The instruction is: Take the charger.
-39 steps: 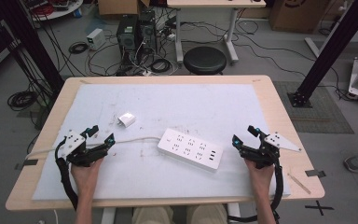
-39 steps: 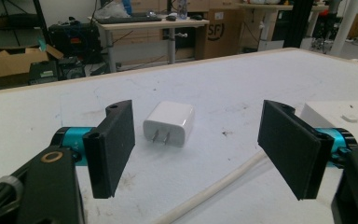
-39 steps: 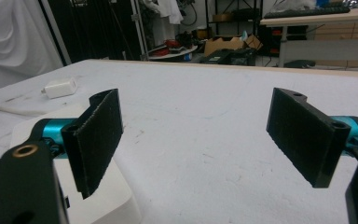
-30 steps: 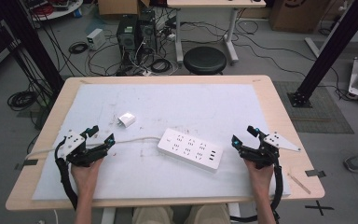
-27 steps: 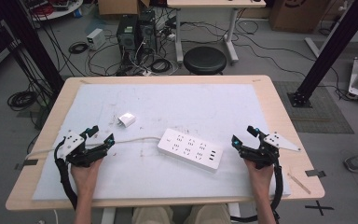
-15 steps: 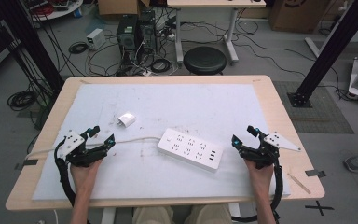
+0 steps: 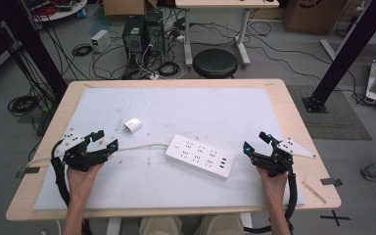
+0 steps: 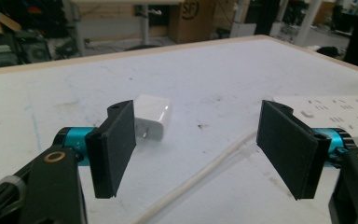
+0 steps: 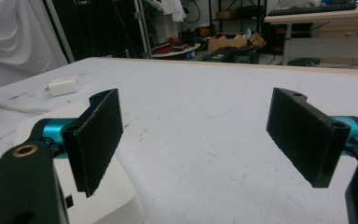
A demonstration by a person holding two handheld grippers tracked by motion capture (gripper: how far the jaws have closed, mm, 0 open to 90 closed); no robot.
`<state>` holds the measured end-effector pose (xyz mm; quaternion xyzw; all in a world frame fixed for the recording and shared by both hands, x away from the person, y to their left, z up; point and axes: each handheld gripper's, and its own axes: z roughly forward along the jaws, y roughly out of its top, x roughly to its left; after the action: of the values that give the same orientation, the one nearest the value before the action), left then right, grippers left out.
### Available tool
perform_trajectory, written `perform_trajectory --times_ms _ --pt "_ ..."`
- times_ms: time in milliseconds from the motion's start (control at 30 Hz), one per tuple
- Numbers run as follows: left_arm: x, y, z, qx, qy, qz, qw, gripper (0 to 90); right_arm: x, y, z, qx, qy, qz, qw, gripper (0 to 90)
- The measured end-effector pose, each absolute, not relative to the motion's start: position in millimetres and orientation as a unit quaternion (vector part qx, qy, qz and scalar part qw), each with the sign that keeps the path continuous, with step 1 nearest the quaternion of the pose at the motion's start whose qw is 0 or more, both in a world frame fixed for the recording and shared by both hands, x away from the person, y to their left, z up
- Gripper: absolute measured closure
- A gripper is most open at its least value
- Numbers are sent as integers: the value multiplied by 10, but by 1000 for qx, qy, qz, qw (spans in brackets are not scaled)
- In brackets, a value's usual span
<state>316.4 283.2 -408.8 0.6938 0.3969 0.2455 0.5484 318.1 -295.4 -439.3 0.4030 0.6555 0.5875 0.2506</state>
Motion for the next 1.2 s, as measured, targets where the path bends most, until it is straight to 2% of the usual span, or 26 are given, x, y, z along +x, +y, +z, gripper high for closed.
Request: perform_trajectory --times_ms 167,400,667,900,1067,1200 --pt "3322 2737 -3953 723 393 230 520 254 3177 -2962 -4394 405 653 589 250 188" --pt "3495 2676 -3788 741 387 238 494 252 3184 -2952 -4394 402 656 587 251 188" --pt "3909 2629 -3663 780 374 215 454 254 3184 -2937 -4392 401 660 583 251 188" --pt "4274 2532 -3747 816 361 178 415 254 3189 -2937 -4392 398 662 583 252 188" --pt "4416 2432 -3893 831 342 182 400 257 3184 -2938 -4392 402 661 583 249 188" --pt "4491 2446 -3985 832 351 171 393 267 3184 -2938 -4392 401 661 583 249 188"
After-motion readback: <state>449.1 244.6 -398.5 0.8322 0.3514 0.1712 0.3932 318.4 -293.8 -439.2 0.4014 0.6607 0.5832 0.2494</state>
